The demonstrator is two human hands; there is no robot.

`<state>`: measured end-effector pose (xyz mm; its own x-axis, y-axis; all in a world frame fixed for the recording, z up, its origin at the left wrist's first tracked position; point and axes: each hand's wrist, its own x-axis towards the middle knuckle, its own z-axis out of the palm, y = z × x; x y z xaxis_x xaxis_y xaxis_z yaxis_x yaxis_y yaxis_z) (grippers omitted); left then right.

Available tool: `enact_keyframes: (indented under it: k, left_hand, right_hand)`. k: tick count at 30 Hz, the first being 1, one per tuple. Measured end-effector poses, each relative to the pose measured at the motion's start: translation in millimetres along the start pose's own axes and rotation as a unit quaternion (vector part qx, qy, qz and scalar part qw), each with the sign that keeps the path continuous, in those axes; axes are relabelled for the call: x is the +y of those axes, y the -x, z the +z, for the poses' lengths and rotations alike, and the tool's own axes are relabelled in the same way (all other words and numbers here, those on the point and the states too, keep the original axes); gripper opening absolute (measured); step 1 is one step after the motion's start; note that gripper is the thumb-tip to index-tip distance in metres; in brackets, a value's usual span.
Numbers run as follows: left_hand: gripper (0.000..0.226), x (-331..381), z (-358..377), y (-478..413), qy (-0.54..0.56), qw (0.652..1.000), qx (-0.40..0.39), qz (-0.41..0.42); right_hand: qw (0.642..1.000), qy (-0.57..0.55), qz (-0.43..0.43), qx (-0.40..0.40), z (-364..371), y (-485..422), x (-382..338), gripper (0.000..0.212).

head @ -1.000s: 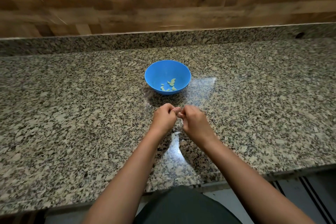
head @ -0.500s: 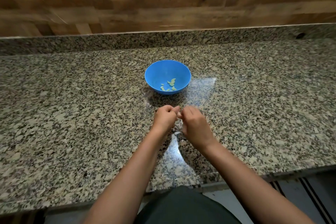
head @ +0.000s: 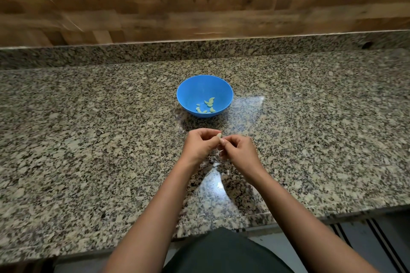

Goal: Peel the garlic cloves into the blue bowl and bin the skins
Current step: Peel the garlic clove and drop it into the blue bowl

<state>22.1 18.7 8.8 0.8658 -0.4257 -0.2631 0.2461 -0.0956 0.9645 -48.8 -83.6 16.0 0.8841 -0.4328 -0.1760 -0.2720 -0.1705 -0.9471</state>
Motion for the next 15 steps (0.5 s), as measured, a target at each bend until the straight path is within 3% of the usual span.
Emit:
enact_keyframes:
  k: [4,9,12,15]
  left_hand:
    - [0.013,3.6,0.3,2.4,-0.069,0.997,-0.005,0.028]
    - [0.009,4.1,0.0,-0.1,-0.132,0.990,0.001,0.047]
    - [0.011,4.4,0.2,-0.7,-0.123,0.991,0.000,0.043]
    - [0.011,5.6,-1.1,0.6,-0.099,0.995,0.001,0.033]
  right_hand:
    - [0.999,0.012,0.016,-0.031,-5.0,-3.1,-0.8,0.022]
    - [0.998,-0.047,0.033,0.002,-1.5,-6.5,-1.7,0.015]
    - [0.989,-0.129,0.065,0.001,0.1,-7.0,-3.3,0.013]
    - [0.952,-0.277,0.126,-0.017,-2.3,-6.5,-8.0,0.012]
